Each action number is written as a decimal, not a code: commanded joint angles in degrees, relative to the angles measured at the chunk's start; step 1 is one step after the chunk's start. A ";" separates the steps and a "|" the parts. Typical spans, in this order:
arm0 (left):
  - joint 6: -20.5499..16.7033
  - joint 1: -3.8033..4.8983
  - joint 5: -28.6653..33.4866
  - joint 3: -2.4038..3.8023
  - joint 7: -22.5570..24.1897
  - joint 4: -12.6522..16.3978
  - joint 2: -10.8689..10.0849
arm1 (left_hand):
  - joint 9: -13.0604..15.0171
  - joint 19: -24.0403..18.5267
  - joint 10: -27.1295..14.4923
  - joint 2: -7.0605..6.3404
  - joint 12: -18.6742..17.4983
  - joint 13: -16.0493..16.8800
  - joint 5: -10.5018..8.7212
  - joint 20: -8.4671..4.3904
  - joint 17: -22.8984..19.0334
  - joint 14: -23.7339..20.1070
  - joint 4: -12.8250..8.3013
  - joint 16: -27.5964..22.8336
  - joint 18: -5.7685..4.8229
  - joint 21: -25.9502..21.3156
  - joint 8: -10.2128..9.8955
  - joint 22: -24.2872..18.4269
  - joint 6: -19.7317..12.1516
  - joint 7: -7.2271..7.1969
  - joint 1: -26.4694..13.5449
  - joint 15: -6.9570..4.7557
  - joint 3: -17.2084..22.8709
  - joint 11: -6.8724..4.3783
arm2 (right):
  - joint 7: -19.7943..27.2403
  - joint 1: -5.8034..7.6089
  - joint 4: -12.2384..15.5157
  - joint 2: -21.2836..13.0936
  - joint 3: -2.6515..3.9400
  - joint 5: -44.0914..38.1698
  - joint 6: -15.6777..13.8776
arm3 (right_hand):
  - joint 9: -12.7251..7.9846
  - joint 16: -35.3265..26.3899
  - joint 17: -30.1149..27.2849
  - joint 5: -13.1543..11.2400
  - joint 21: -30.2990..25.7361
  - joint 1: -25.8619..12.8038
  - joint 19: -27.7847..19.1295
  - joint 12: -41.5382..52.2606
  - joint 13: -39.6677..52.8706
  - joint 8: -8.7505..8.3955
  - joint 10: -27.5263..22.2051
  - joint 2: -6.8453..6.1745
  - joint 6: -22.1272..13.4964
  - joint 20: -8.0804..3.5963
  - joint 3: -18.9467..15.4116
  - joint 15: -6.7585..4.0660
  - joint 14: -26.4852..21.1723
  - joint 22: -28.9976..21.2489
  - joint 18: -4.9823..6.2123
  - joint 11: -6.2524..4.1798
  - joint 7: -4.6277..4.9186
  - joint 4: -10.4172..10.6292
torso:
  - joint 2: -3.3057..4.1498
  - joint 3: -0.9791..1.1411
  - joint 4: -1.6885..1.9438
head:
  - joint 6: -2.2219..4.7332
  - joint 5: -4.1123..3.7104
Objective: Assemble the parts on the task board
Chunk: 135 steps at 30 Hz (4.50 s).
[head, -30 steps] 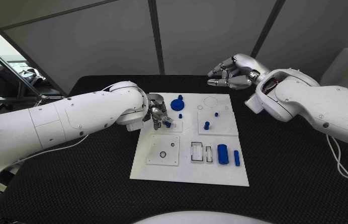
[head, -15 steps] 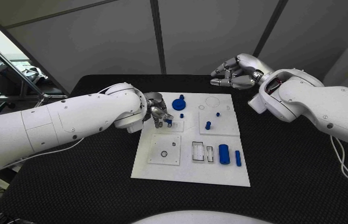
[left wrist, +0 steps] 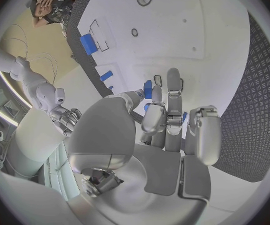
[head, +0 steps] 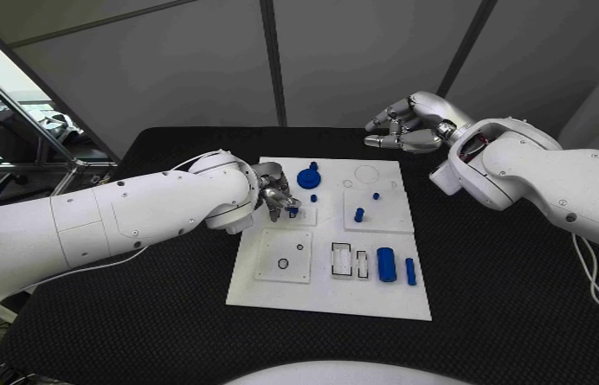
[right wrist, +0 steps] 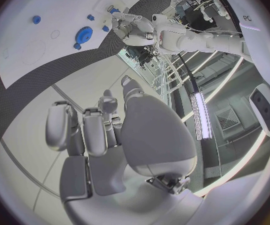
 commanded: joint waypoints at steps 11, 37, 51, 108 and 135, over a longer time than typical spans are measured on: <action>-1.70 -0.63 -5.07 0.03 -2.97 0.18 0.42 | 0.24 1.56 0.58 0.15 0.52 0.35 -0.16 -0.15 0.11 0.46 -7.14 -0.18 -1.80 0.66 0.25 8.44 0.13 -0.30 -1.03 -0.09 7.74 -0.14 | 0.72 0.14 0.06 0.02 0.03 -1.25 0.16 | -0.07 -0.37 1.28 0.35 -0.30 -0.02 -0.17 -0.28 -0.06 0.16 0.01 0.49 0.26 -0.16 -0.21 -0.36 2.75 -0.06 0.38 -0.14 -0.11 0.02 | 0.03 -0.06 0.02 | -0.13 0.01; 2.03 -0.68 -6.62 0.04 -4.05 -0.01 1.34 | 0.53 1.84 0.76 -0.11 0.79 0.58 -0.21 -0.18 0.15 0.47 -7.70 -0.19 -1.89 0.88 0.40 8.80 0.10 -0.36 -1.55 -0.13 8.27 -0.19 | 0.78 0.14 0.01 0.14 0.03 -1.33 0.35 | -0.08 -0.35 1.34 0.50 -0.29 -0.13 -0.12 -0.24 -0.05 0.19 0.09 0.50 0.30 -0.18 -0.29 -0.37 2.78 -0.02 0.37 -0.14 -0.12 0.07 | 0.04 -0.01 -0.02 | -0.38 -0.03; 4.46 -0.70 -6.66 0.02 -4.78 0.59 0.98 | 0.61 1.90 0.84 -0.22 0.89 0.67 -0.26 -0.19 0.16 0.49 -7.87 -0.18 -1.91 0.92 0.46 8.88 0.13 -0.40 -1.70 -0.13 8.28 -0.21 | 0.79 0.13 -0.04 0.12 0.03 -1.33 0.51 | -0.08 -0.35 1.35 0.51 -0.29 -0.14 -0.11 -0.22 -0.05 0.20 0.10 0.50 0.32 -0.18 -0.29 -0.37 2.78 0.00 0.37 -0.14 -0.12 0.08 | 0.00 -0.03 0.00 | -0.59 -0.02; 4.48 -0.70 -6.11 0.05 -4.37 -1.86 3.02 | 2.02 2.55 1.71 1.59 1.97 1.71 0.28 -0.61 0.80 0.61 -2.49 -0.16 -2.09 1.11 1.00 9.73 3.77 -1.57 -13.13 -0.54 -0.98 -0.95 | 0.93 0.12 -0.32 0.38 0.02 -1.34 0.43 | -0.07 -0.49 1.21 0.65 -0.35 -0.36 -0.12 -0.24 -0.14 0.28 0.14 0.62 0.46 -0.20 -0.38 -0.39 2.77 -0.06 0.38 -0.17 -0.15 0.23 | 0.04 0.01 -0.02 | -0.75 -0.25; 4.35 -0.69 -5.93 0.16 -4.27 -2.60 2.84 | 2.18 2.83 1.88 1.80 2.17 1.98 0.44 -0.61 1.01 0.60 1.39 -0.18 -2.18 1.26 0.45 10.19 4.57 -1.52 -15.37 -0.53 -9.73 -0.88 | 0.93 0.12 -0.31 0.19 0.01 -1.34 0.46 | -0.09 -0.79 0.87 0.80 -0.53 -0.81 -0.26 -0.27 -0.24 0.29 0.17 0.68 0.47 -0.21 -0.59 -0.40 2.71 -0.29 0.43 -0.17 -0.17 0.52 | 0.01 0.02 0.01 | -0.86 -0.34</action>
